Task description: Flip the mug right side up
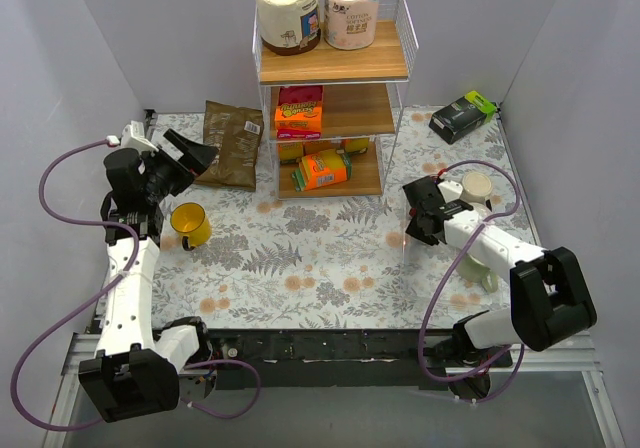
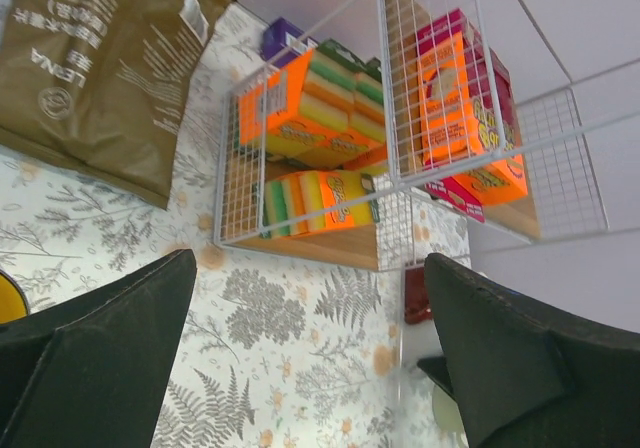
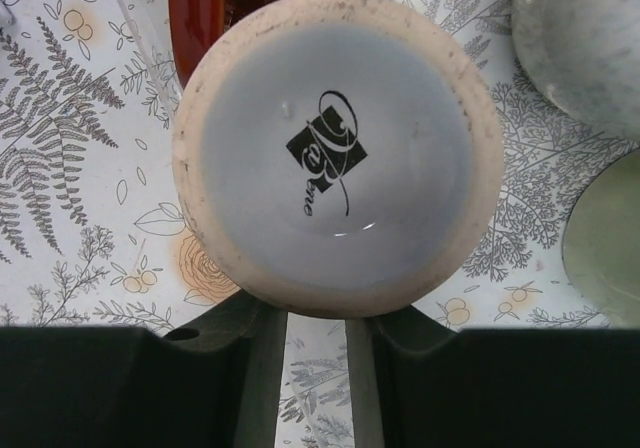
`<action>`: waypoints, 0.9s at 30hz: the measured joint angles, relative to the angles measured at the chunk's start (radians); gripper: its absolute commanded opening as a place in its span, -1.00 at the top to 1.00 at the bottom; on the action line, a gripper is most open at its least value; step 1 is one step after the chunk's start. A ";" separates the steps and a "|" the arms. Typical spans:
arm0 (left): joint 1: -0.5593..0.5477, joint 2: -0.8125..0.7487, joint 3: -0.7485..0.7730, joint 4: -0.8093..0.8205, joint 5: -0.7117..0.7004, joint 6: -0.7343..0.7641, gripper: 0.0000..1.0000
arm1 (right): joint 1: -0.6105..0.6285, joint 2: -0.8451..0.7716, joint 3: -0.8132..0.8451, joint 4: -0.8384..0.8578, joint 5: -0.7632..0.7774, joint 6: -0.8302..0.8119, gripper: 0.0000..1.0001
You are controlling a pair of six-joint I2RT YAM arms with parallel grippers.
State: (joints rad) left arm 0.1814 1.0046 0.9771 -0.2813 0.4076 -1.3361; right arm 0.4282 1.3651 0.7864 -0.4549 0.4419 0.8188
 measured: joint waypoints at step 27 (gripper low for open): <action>-0.364 -0.012 -0.227 0.343 0.371 -0.216 -0.96 | 0.045 -0.358 0.159 -0.168 -0.188 -0.040 0.97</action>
State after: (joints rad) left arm -0.1825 0.9928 0.7498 0.0616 0.7784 -1.5524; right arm 0.4736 1.0073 0.9455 -0.6228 0.2535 0.7784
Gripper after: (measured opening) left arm 0.981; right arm 0.189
